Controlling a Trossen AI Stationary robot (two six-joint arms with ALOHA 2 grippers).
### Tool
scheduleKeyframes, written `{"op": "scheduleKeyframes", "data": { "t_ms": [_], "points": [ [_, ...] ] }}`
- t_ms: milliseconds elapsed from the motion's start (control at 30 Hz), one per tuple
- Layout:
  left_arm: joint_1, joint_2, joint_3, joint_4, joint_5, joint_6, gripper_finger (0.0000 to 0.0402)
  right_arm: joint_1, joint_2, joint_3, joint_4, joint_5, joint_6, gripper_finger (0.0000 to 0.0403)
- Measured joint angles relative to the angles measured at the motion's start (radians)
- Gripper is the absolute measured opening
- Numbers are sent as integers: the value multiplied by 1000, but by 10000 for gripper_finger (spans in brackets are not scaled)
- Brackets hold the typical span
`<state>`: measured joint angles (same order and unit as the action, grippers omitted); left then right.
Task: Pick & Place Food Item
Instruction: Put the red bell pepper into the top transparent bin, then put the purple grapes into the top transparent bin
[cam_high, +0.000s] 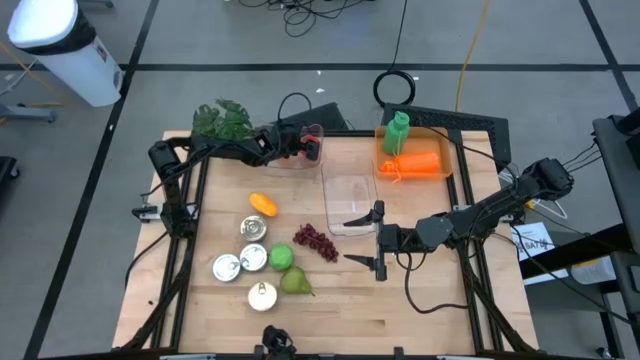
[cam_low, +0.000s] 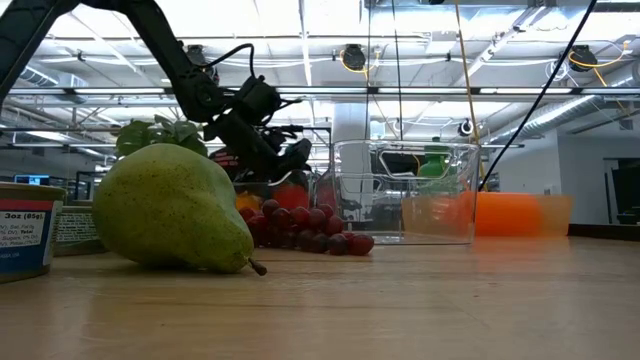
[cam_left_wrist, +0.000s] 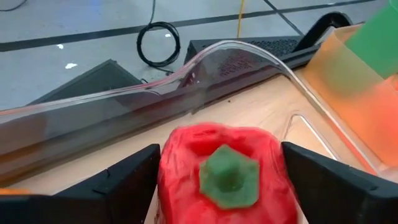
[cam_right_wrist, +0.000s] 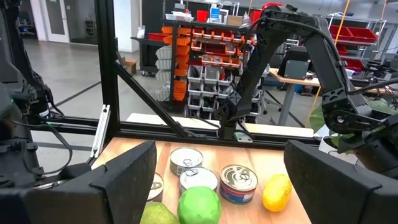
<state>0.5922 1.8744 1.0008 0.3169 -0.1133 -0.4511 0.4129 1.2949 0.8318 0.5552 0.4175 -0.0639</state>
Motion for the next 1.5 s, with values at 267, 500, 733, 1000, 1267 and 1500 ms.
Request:
{"op": "scheduleKeyframes", "data": {
  "t_ms": [267,500,733,1000,1267,1500],
  "points": [
    [-19,0,0,-5,-14,-3,371,0,0,0,0,0,0,334],
    [-26,0,2,0,-19,25,399,0,0,0,-5,0,0,334],
    [-19,-22,4,0,-27,37,393,0,0,0,-8,0,0,334],
    [-22,-188,4,-97,90,233,393,0,0,0,-11,0,0,334],
    [-93,-486,3,-375,325,346,392,1,0,0,-103,-1,91,334],
    [-253,-731,-203,-212,401,396,392,-23,40,0,-336,-92,277,334]
  ]
}}
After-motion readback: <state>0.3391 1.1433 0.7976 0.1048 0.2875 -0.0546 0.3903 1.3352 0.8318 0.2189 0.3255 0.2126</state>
